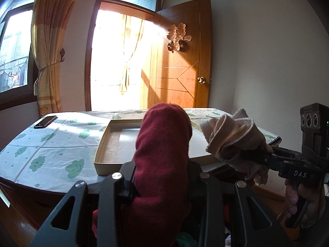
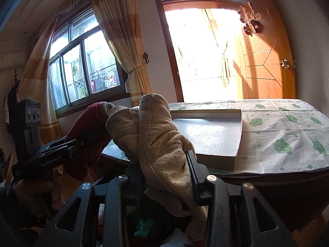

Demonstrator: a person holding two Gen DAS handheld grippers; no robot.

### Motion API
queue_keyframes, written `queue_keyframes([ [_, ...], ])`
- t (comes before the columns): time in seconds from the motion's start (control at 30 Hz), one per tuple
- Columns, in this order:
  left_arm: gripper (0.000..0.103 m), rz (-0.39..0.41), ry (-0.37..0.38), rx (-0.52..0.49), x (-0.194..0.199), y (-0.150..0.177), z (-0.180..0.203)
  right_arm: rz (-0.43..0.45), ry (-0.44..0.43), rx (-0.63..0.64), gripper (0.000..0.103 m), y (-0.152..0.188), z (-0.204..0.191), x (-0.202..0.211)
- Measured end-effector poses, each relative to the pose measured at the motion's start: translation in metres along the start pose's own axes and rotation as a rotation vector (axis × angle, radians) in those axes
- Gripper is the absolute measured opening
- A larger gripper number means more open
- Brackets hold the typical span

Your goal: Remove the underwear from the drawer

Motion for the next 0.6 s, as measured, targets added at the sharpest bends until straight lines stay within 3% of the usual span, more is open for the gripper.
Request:
queue_keyframes([
  [0.6,0.034,-0.023,-0.001,-0.041,-0.057,-0.043,0.004,-0.080,0.085,-0.088,0.039,-0.044,0.039,-0.041],
])
Point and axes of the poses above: each gripper's, at about its wrist camera, not at the fingertips, and x roughly against the way its jaws point, z to its right, y to its underside, the point moved 9 cm from there along -x, roughly the way its jaws point, and after that the axes turned 5 degrees about z, right-handed, at the moved point
